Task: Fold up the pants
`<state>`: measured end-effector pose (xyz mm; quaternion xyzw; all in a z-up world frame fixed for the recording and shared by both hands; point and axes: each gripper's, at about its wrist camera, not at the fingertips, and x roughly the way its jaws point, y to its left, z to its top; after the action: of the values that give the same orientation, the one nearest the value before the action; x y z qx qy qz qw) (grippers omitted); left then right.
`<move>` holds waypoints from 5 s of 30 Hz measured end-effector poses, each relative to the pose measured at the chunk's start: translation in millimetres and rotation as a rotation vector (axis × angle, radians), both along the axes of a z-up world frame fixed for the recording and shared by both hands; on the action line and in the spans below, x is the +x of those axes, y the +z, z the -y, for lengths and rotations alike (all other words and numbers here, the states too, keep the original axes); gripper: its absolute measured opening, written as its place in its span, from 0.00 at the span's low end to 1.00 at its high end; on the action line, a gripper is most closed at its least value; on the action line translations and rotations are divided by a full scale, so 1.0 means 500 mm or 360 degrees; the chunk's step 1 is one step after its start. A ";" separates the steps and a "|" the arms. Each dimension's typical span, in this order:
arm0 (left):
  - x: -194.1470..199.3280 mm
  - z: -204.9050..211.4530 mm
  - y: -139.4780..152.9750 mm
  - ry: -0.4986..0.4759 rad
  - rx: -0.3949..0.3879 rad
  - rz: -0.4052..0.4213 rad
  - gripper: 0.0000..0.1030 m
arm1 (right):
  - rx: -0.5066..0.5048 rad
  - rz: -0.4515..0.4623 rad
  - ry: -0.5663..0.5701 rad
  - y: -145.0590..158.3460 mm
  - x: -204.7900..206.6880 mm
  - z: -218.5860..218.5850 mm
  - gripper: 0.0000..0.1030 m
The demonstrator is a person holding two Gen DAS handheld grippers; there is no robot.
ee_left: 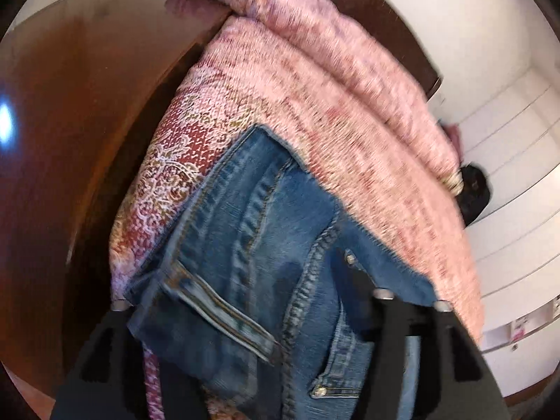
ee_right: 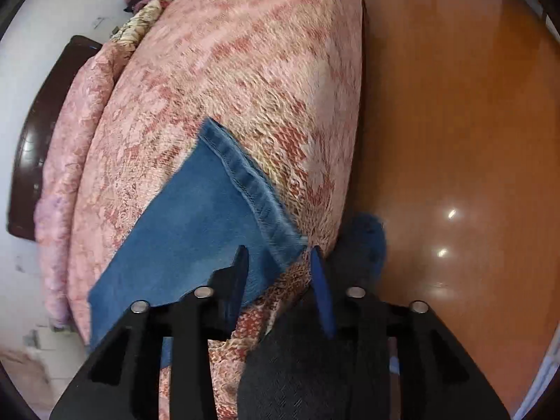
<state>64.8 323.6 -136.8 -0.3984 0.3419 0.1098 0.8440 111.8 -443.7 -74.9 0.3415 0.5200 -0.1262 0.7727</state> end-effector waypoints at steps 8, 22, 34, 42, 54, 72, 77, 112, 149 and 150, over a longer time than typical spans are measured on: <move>-0.067 0.023 0.049 0.0053 0.0339 0.0036 0.79 | -0.0493 0.0302 0.0900 0.151 0.162 -0.311 0.35; -0.071 0.136 0.096 -0.0318 0.0422 0.0216 0.88 | -0.0624 0.0556 0.1936 0.021 0.326 -0.960 0.56; 0.022 0.127 0.027 -0.0300 0.0394 0.0027 0.92 | -0.0814 0.0448 0.2171 -0.039 0.415 -0.999 0.00; 0.056 0.108 0.006 -0.0244 0.0493 -0.0013 0.93 | -0.0639 0.0426 0.1953 -0.051 0.439 -0.962 0.17; 0.065 0.128 0.016 -0.0260 0.0589 -0.0060 0.96 | -0.0063 0.0306 0.1558 -0.084 0.345 -0.761 0.17; -0.043 0.445 0.122 -0.0719 0.0805 0.0099 0.98 | 0.0582 0.0583 -0.0027 -0.016 -0.047 -0.099 0.69; -0.023 0.473 0.050 -0.0780 0.0834 -0.0080 0.98 | 0.0825 0.0587 -0.0525 -0.103 -0.127 0.015 0.69; -0.016 0.473 0.027 -0.0802 0.0816 -0.0148 0.98 | 0.0583 0.0757 -0.0314 -0.051 -0.057 -0.010 0.21; -0.007 0.458 0.018 -0.0791 0.0742 -0.0126 0.98 | 0.0067 0.0392 0.1455 -0.062 0.085 -0.737 0.49; -0.007 0.455 0.019 -0.0788 0.0728 -0.0118 0.98 | 0.0137 0.0416 0.1446 -0.054 0.080 -0.722 0.49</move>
<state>61.3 96.2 -127.5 -0.0994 0.4254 -0.0102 0.8995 151.7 -82.6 -101.9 0.1243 0.5199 0.2902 0.7937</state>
